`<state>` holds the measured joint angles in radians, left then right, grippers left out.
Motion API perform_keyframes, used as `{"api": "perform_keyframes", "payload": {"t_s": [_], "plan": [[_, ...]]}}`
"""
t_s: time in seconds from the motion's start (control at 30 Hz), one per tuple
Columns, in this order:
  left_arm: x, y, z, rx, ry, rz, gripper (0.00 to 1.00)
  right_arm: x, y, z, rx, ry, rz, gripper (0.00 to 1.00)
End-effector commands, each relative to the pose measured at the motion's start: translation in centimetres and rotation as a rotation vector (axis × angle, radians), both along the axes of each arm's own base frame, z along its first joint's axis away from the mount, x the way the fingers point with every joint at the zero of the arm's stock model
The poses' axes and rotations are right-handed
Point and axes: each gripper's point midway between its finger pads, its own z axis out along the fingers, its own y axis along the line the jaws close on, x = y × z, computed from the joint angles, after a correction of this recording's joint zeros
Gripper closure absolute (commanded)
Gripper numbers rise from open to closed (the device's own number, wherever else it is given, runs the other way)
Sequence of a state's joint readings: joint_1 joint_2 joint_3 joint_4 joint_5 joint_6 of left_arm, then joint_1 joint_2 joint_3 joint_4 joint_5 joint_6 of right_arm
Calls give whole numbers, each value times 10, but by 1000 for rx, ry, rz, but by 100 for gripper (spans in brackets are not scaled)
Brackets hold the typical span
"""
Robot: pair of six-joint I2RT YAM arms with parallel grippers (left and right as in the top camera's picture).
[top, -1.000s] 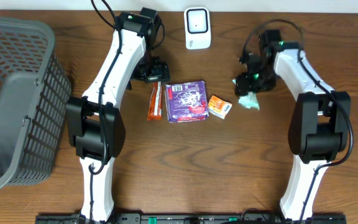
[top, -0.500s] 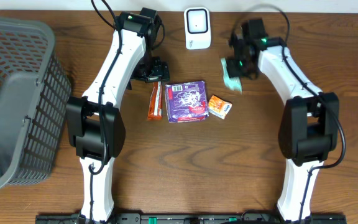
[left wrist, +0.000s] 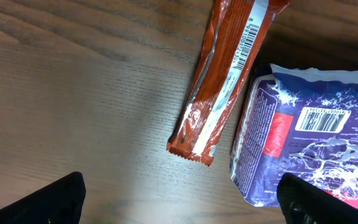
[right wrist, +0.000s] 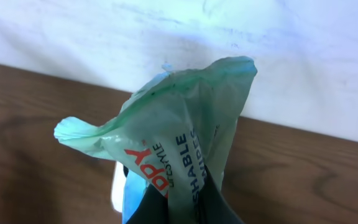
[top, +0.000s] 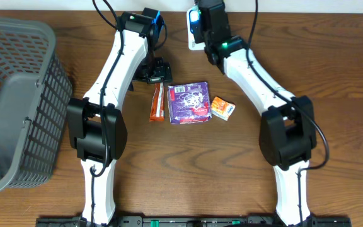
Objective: Scan the item barcode
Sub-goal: 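Lift the green packet and hold its barcode under the scanner, then carry the green packet to the table's right edge and release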
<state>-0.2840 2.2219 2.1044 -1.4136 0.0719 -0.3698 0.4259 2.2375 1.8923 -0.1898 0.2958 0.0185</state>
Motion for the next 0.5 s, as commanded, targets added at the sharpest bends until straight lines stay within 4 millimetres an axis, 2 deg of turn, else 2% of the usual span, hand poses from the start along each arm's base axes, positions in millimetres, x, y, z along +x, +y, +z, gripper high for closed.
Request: {"api": "perform_keyframes", "payload": {"t_s": [0.0, 0.13, 0.3, 0.37, 0.47], "plan": [[-2, 5, -7, 20, 21, 12, 2, 19, -13, -26, -22, -31, -75, 99], [-2, 5, -7, 20, 21, 13, 2, 26, -8, -37, -8, -52, -74, 99], [-2, 5, -7, 20, 21, 12, 2, 29, -10, -24, 11, -89, -84, 99], [-2, 5, -7, 20, 21, 12, 2, 29, -20, -12, 15, -104, -123, 99], [-2, 5, -7, 20, 21, 12, 2, 27, -51, 15, 50, -124, -226, 99]]}}
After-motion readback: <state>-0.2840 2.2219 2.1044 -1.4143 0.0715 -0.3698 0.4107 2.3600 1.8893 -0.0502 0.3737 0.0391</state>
